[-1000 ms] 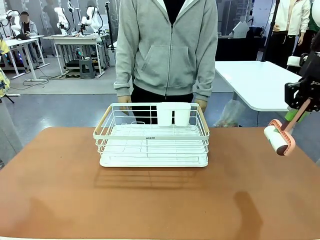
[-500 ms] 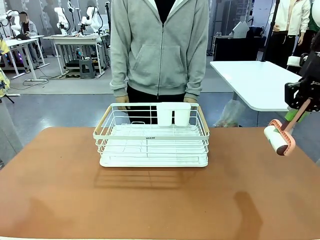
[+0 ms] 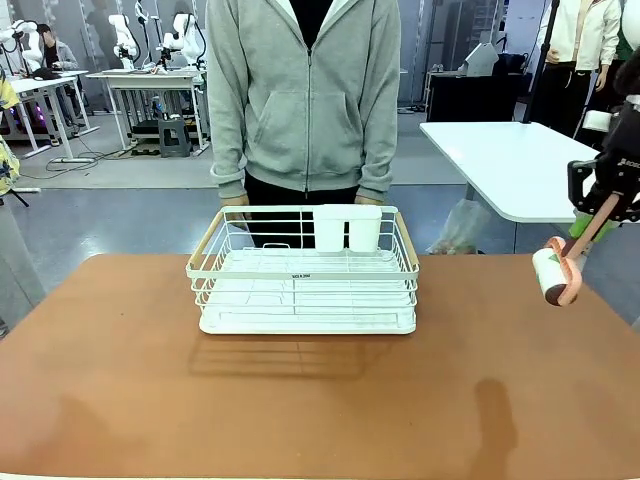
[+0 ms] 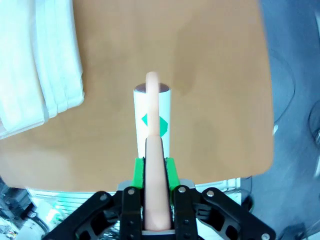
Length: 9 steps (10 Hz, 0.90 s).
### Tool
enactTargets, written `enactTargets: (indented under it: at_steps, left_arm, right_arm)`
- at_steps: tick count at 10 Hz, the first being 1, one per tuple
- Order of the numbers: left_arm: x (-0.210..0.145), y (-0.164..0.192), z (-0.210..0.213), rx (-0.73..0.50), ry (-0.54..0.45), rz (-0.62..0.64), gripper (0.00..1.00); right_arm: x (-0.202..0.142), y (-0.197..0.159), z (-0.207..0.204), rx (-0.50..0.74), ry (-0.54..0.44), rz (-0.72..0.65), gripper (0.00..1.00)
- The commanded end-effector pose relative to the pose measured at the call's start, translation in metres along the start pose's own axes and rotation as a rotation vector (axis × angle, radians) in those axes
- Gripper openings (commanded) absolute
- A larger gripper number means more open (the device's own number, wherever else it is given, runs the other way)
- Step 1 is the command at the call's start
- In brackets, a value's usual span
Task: Clean the table.
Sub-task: Place the Lint Roller down when the Dish drying rack is positioned in the middle of the table.
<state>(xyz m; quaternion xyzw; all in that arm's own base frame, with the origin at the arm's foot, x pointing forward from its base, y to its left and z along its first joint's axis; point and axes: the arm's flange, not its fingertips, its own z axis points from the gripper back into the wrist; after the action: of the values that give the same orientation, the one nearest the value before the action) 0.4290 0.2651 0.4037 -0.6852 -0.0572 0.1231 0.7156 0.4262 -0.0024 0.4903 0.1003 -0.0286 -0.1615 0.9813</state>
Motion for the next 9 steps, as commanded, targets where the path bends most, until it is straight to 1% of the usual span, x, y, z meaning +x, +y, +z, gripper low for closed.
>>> enactTargets:
  at_steps: [1,2,3,4,5,6,7,8,9]
  left_arm:
    - [-0.004,0.0,0.002,0.004,0.01,-0.007,1.0]
    - [-0.004,0.0,0.002,0.004,0.01,-0.007,1.0]
    - [-0.004,0.0,0.002,0.004,0.01,-0.007,1.0]
    - [-0.004,0.0,0.002,0.004,0.01,-0.007,1.0]
    - [-0.004,0.0,0.002,0.004,0.01,-0.007,1.0]
    - [-0.004,0.0,0.002,0.004,0.01,-0.007,1.0]
    - [-0.004,0.0,0.002,0.004,0.01,-0.007,1.0]
    - [-0.004,0.0,0.002,0.004,0.01,-0.007,1.0]
    - [-0.004,0.0,0.002,0.004,0.01,-0.007,1.0]
  right_arm:
    - [0.012,0.014,-0.001,0.083,-0.009,-0.393,0.21]
    - [0.025,0.014,-0.002,0.167,-0.015,-0.698,0.21]
    - [0.035,0.017,-0.012,0.133,-0.065,-0.878,0.21]
    - [0.042,0.022,-0.019,0.154,-0.104,-0.975,0.21]
    - [0.051,0.026,-0.028,0.205,-0.171,-1.052,0.21]
    - [0.053,0.028,-0.044,0.259,-0.233,-1.056,0.21]
    - [0.05,0.031,-0.07,0.261,-0.308,-1.051,0.21]
    - [0.05,0.033,-0.091,0.265,-0.342,-1.064,0.21]
    - [0.052,0.032,-0.103,0.303,-0.317,-1.069,0.21]
